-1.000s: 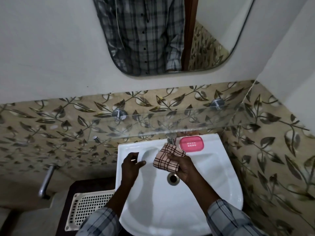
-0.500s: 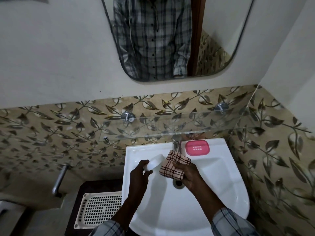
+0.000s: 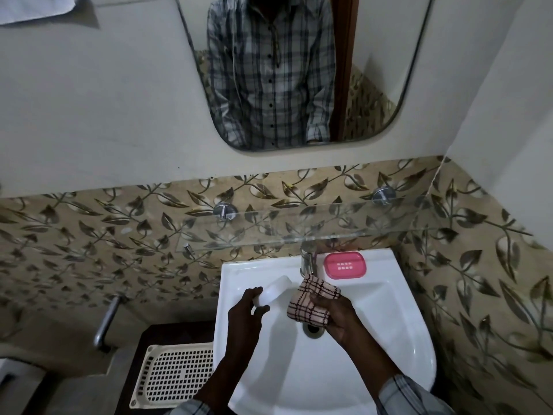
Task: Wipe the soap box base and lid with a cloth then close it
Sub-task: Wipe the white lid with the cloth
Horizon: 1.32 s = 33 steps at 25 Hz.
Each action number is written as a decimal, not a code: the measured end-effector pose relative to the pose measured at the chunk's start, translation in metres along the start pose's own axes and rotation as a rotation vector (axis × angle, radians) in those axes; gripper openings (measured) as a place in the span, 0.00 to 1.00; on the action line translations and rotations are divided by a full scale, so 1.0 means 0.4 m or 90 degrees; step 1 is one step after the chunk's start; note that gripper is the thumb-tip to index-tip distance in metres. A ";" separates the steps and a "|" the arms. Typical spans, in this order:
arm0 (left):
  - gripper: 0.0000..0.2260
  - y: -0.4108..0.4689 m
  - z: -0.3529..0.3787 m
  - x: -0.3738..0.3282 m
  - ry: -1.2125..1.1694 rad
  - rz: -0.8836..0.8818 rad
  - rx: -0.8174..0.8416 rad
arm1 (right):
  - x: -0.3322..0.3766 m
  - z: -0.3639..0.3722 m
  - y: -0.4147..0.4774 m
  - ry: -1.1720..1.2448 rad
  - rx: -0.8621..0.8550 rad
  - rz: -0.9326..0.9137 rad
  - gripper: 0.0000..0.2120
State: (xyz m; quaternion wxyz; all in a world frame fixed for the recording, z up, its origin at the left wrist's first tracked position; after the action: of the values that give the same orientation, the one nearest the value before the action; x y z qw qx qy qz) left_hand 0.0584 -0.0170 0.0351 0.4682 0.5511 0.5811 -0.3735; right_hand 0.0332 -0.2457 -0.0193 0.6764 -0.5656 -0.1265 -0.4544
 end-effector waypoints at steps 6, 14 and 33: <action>0.19 -0.022 -0.025 -0.087 -0.045 0.025 -0.042 | -0.010 -0.021 0.003 -0.013 -0.017 0.008 0.17; 0.19 -0.048 -0.045 -0.125 -0.025 0.057 -0.071 | -0.017 -0.028 0.004 -0.011 -0.004 0.007 0.18; 0.16 0.004 0.010 0.031 -0.263 -0.295 -0.023 | 0.159 0.123 -0.091 -0.532 -0.081 -0.516 0.21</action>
State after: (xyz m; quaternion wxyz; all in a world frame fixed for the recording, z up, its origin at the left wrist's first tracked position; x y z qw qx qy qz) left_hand 0.0612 -0.0169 0.0222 0.4884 0.3078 0.5907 -0.5637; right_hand 0.0578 -0.2306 0.0641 0.3063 -0.6427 -0.5615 -0.4217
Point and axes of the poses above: each hand's wrist, its own y-axis towards the middle knuckle, its own z-axis out of the palm, x = y × z, the point moved 10 cm from there along y, towards the middle knuckle, and after that the axes turned 13 degrees about -y, right-handed, at the moved point
